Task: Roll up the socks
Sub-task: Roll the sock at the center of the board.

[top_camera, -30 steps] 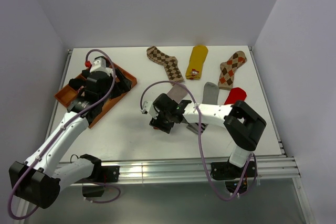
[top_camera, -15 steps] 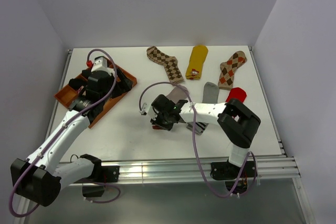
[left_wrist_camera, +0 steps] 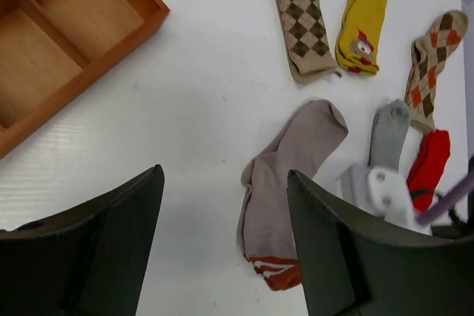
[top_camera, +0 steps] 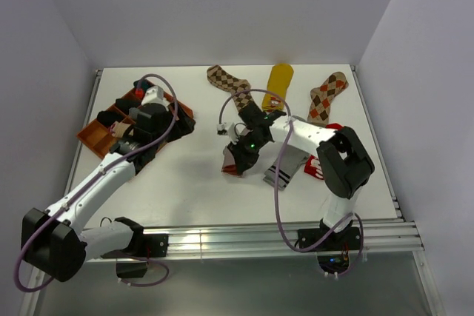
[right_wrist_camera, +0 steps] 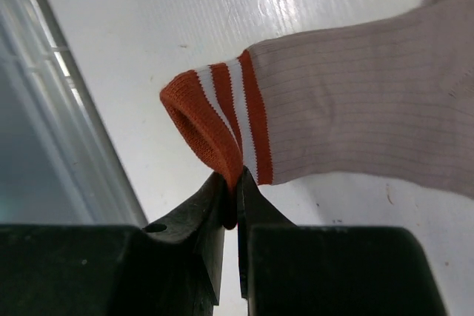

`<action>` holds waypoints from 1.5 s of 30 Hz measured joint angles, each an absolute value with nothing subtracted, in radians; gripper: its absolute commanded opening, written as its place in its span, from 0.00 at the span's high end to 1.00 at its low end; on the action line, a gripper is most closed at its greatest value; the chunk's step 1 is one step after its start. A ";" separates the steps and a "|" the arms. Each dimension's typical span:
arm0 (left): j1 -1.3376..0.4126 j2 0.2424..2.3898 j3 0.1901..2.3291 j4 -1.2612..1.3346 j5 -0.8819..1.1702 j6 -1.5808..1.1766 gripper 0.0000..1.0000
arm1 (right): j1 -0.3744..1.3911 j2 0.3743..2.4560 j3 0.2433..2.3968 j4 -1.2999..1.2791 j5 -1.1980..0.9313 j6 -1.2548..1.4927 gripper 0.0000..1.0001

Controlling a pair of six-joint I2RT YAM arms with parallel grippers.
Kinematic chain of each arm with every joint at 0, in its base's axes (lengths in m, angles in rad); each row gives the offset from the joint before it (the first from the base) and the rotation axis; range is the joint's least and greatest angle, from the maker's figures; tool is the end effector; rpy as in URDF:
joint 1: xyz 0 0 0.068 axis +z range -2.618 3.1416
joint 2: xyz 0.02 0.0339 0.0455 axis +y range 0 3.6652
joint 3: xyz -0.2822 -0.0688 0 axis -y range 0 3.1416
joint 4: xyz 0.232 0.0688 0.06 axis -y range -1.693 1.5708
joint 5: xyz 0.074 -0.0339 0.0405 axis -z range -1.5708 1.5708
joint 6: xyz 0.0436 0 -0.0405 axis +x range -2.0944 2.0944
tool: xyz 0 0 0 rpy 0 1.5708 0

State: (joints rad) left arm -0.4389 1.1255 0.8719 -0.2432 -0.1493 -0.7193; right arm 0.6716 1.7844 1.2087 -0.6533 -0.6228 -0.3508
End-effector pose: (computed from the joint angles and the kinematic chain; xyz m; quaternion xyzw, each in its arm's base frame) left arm 0.2209 -0.0966 0.3122 -0.1575 0.8431 -0.2255 0.4620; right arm 0.2533 0.2338 0.2102 -0.5044 0.7926 0.3239 0.1116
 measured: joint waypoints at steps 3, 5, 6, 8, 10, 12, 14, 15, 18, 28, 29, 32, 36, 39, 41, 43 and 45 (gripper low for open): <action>-0.509 1.157 0.857 -0.210 -0.175 -0.722 0.30 | 0.605 1.824 1.248 -0.711 -0.717 -0.363 0.96; -0.551 1.188 0.855 -0.184 -0.184 -0.723 0.31 | 0.580 1.868 1.262 -0.752 -0.776 -0.369 0.96; -0.573 1.209 0.854 -0.168 -0.189 -0.723 0.32 | 0.572 1.888 1.264 -0.773 -0.798 -0.371 0.97; -0.610 1.246 0.849 -0.135 -0.198 -0.722 0.32 | 0.556 1.930 1.264 -0.808 -0.833 -0.371 0.97; -0.644 1.275 0.834 -0.101 -0.207 -0.719 0.33 | 0.542 1.973 1.264 -0.838 -0.863 -0.367 0.97; -0.671 1.296 0.813 -0.060 -0.207 -0.717 0.34 | 0.527 2.007 1.266 -0.866 -0.887 -0.358 0.97; -0.694 1.312 0.786 -0.017 -0.204 -0.712 0.34 | 0.508 2.030 1.272 -0.887 -0.908 -0.347 0.97; -0.704 1.319 0.767 0.016 -0.198 -0.707 0.35 | 0.498 2.037 1.274 -0.892 -0.919 -0.337 0.97; -0.724 1.332 0.712 0.100 -0.175 -0.688 0.34 | 0.482 2.052 1.283 -0.906 -0.932 -0.322 0.97; -0.804 1.377 0.527 0.395 -0.022 -0.595 0.29 | 0.472 2.111 1.318 -0.910 -0.909 -0.259 0.97; -0.812 1.387 0.519 0.416 -0.004 -0.587 0.29 | 0.471 2.117 1.321 -0.910 -0.906 -0.254 0.97; -0.829 1.411 0.512 0.469 0.033 -0.575 0.28 | 0.471 2.128 1.329 -0.911 -0.899 -0.243 0.97; -0.850 1.440 0.509 0.526 0.068 -0.564 0.30 | 0.471 2.134 1.343 -0.912 -0.890 -0.229 0.98; -0.863 1.474 0.509 0.559 0.075 -0.564 0.31 | 0.471 2.134 1.354 -0.911 -0.881 -0.224 0.98; -0.868 1.494 0.504 0.573 0.074 -0.564 0.32 | 0.471 2.134 1.359 -0.910 -0.879 -0.220 0.98; -0.869 1.507 0.488 0.583 0.071 -0.568 0.33 | 0.471 2.134 1.362 -0.910 -0.878 -0.217 0.98; -0.869 1.513 0.472 0.590 0.065 -0.571 0.35 | 0.471 2.134 1.364 -0.909 -0.878 -0.215 0.98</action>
